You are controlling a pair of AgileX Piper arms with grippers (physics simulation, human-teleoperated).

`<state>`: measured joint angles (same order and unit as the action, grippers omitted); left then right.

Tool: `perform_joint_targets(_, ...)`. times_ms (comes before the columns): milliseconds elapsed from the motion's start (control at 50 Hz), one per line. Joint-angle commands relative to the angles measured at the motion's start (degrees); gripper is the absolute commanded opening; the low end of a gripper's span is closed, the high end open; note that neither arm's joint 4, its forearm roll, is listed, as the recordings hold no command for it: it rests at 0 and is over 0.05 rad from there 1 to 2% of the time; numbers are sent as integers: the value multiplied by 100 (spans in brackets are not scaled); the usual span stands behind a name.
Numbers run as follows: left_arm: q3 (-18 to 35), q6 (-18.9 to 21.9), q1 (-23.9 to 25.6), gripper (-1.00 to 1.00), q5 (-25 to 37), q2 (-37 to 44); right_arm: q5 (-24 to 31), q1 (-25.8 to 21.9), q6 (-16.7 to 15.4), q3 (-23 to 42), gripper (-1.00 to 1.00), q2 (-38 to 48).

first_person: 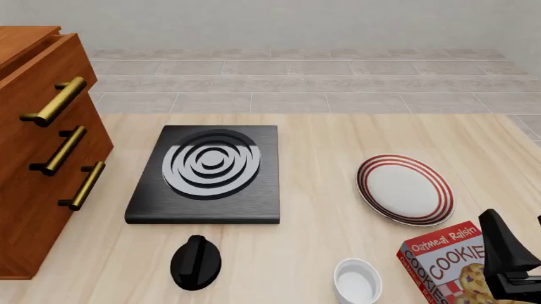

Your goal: Pick the akita bowl in the top layer of the wooden cabinet and place it on the plate.

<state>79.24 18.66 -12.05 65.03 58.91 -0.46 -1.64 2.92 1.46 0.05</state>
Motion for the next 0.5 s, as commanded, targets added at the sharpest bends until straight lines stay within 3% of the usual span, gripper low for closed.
perform_joint_targets(20,-270,52,-92,100,-127,5,6,2,5,8,100,0)
perform_joint_targets(500,-660,81,-177,100,-417,133,4,19,32,5,100,-1)
